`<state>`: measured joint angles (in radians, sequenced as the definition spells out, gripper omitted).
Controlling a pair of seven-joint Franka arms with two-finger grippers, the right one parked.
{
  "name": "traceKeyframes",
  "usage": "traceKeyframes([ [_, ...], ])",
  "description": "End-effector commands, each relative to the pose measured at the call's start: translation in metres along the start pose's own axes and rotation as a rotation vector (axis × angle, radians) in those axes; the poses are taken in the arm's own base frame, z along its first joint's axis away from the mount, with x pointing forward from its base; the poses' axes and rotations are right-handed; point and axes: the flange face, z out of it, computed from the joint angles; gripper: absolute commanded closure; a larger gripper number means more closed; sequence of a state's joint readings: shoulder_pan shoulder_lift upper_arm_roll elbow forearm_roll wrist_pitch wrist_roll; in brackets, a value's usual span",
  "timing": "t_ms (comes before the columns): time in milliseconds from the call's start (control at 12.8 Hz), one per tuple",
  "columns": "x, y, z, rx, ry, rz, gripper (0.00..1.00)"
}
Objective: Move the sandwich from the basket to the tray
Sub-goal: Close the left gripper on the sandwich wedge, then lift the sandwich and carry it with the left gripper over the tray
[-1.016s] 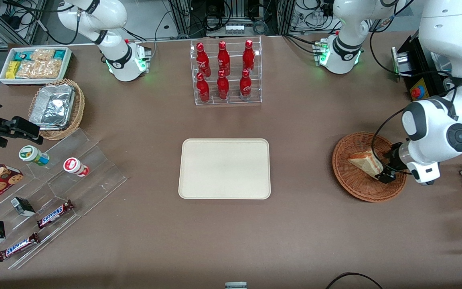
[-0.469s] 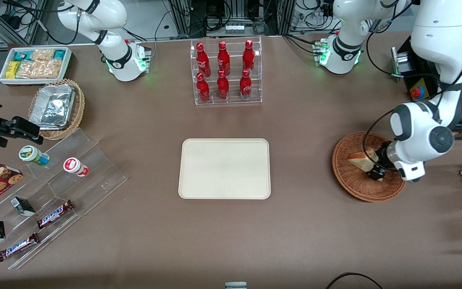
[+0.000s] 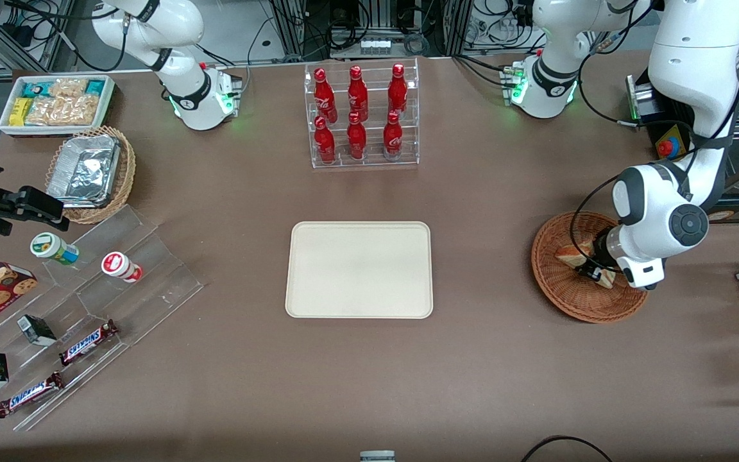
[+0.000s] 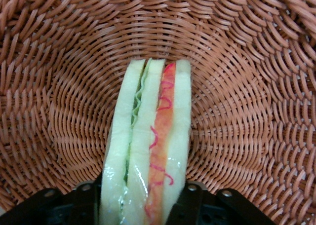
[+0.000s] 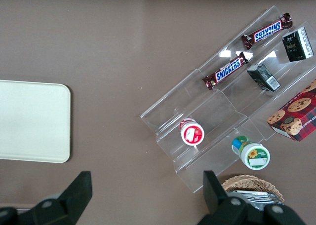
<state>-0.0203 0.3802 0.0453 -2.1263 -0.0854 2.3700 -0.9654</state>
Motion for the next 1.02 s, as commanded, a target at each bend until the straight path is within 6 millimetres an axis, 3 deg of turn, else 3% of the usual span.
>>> traceKeyframes([
  [0,0.000,-0.004,-0.032,-0.009,-0.002,0.004,0.54],
  [234,-0.016,0.026,-0.104,0.022,-0.035,0.061,0.54],
  [391,-0.055,0.065,-0.134,-0.014,-0.007,0.154,0.54],
  [547,-0.097,0.105,-0.138,-0.034,0.016,0.293,0.54],
  [703,-0.126,0.142,-0.138,-0.056,0.024,0.386,0.54],
  [938,-0.198,0.191,-0.125,-0.061,0.019,0.524,0.54],
])
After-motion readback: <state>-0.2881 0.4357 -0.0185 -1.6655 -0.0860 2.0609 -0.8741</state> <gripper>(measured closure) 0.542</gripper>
